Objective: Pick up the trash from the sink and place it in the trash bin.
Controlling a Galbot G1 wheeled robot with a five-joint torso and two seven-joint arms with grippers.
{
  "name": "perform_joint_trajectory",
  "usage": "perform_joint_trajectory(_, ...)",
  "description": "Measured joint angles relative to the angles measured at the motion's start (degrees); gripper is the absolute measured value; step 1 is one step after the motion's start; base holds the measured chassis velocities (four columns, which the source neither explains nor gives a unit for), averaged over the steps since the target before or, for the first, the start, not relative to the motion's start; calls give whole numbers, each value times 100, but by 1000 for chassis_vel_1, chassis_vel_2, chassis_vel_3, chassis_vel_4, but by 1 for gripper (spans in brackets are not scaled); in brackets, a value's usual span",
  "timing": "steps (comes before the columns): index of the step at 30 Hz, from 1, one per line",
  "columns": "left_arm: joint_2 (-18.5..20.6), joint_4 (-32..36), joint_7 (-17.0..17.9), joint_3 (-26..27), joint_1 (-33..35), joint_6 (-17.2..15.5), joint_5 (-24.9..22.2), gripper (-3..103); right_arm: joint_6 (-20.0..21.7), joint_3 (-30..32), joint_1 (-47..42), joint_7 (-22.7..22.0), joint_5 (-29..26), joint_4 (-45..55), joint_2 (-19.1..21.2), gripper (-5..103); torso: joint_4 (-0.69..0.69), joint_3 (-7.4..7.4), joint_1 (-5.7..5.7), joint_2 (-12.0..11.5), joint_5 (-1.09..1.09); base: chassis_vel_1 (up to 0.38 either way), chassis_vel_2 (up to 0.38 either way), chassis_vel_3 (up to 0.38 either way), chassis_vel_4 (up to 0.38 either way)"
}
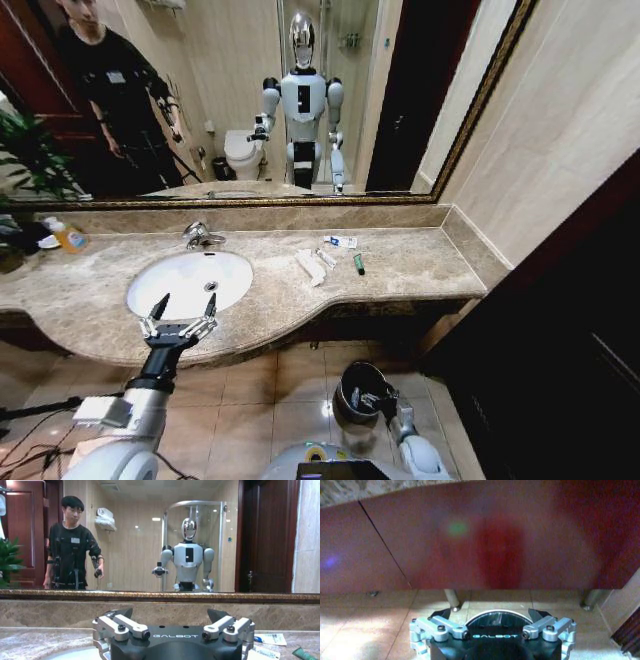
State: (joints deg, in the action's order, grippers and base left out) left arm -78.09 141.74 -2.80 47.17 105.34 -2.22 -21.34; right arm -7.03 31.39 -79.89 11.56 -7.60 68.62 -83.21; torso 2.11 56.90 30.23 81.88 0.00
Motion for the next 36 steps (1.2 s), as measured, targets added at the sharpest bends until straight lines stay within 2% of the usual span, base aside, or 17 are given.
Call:
perform_joint_trajectory(4,0,0,0,0,0,0,0,100,118,26,-236,-7,-123,571,25,100,0,0,0,0,0,0,0,0,0)
perform_joint_trajectory(6,0,0,0,0,0,0,0,100,274,68,-474,-49,-246,1250,46,100,0,0,0,0,0,0,0,0,0)
perform_joint_trajectory(7,0,0,0,0,0,0,0,100,274,68,-474,-49,-246,1250,46,100,0,0,0,0,0,0,0,0,0)
perform_joint_trajectory(10,0,0,0,0,0,0,0,100,599,128,-799,-129,-394,2369,110,100,0,0,0,0,0,0,0,0,0)
perform_joint_trajectory(11,0,0,0,0,0,0,0,100,599,128,-799,-129,-394,2369,110,100,0,0,0,0,0,0,0,0,0)
perform_joint_trajectory(14,0,0,0,0,0,0,0,100,995,136,-1002,-319,-537,3304,188,100,-1,0,0,0,0,0,0,0,0)
perform_joint_trajectory(15,0,0,0,0,0,0,0,100,1190,106,-1022,-552,-595,3789,229,100,0,0,0,0,-2,0,0,0,0)
perform_joint_trajectory(16,0,0,0,0,0,0,0,100,1190,106,-1022,-552,-595,3789,229,100,0,0,0,0,-2,0,0,0,0)
perform_joint_trajectory(17,0,0,0,0,0,0,0,100,1350,70,-1002,-755,-655,4094,253,100,0,0,0,0,0,0,0,0,0)
perform_joint_trajectory(20,0,0,0,0,0,0,0,100,1697,37,-807,-921,-756,4614,307,100,0,0,0,0,-1,0,0,0,0)
perform_joint_trajectory(28,0,0,0,0,0,0,0,100,2280,-190,-17,-953,-910,4907,610,100,0,0,0,0,0,0,0,0,0)
perform_joint_trajectory(36,0,0,0,0,0,0,0,100,2650,-521,1422,-1065,-1097,4083,822,100,1,1,0,0,1,0,0,0,0)
